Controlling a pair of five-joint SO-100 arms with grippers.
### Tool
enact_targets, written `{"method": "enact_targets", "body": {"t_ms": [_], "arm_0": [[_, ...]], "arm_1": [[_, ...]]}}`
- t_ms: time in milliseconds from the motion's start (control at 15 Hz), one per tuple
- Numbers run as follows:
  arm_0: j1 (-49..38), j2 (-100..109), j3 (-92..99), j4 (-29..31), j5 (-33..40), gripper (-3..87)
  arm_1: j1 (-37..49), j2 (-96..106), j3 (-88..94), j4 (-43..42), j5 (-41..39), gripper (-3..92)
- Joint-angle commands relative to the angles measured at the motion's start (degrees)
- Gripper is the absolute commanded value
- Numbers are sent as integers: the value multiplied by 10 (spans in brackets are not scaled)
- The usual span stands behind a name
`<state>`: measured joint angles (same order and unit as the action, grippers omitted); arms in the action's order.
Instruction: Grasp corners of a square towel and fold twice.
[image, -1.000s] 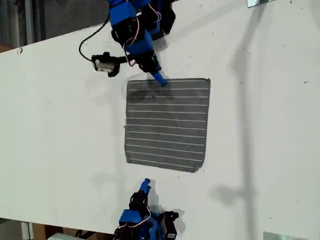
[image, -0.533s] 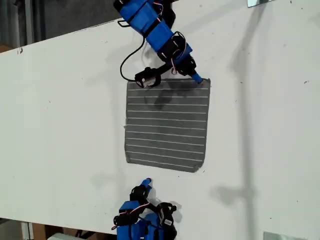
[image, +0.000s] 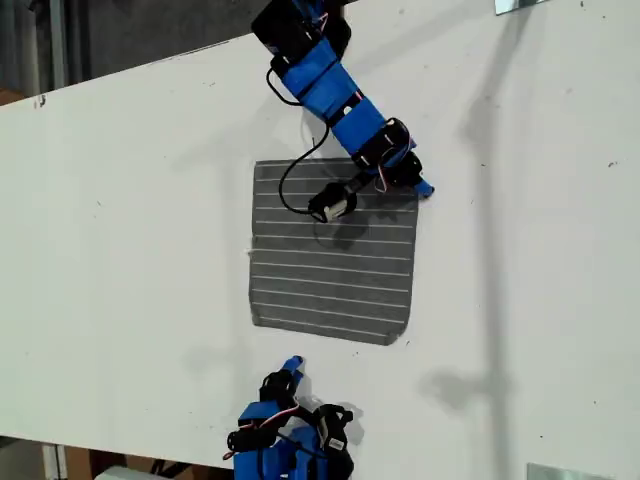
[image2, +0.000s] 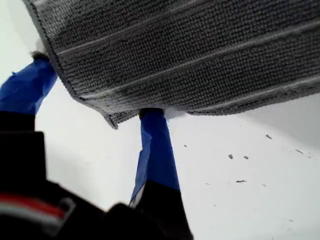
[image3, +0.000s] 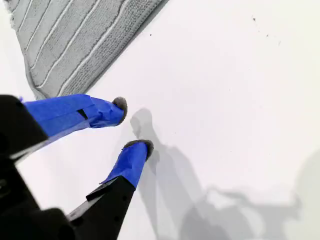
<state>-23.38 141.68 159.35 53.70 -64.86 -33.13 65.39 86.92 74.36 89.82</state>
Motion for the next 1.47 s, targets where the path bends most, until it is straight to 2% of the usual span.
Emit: {"method": "enact_targets", "body": {"t_ms": [0,133,467,533,733,933,1133,1267,1400], "arm_0": [[0,8,-2,-8,-4,123],[6,11,1,-8,-8,120],[29,8,-7,-5,-18,110],[69,-12,-25,-2,-55,106],[258,-229,-200,24,-214,104],[373,-403,-366,66,-296,131],[446,-517,-506,85,-294,161],[472,-569,-567,66,-292,159],[483,-610,-622,82,-299,165]], "arm_1": [[9,-14,-25,-28,-4,199],[13,-26,-25,-52,1,4],[12,-25,-45,-31,0,-2],[13,-25,-46,-28,0,-2],[18,-27,-44,-24,-1,-2],[11,-38,-43,-25,1,-2],[8,-44,-43,-29,3,-2],[4,-45,-43,-30,4,-2],[0,-48,-43,-28,9,-2]]}}
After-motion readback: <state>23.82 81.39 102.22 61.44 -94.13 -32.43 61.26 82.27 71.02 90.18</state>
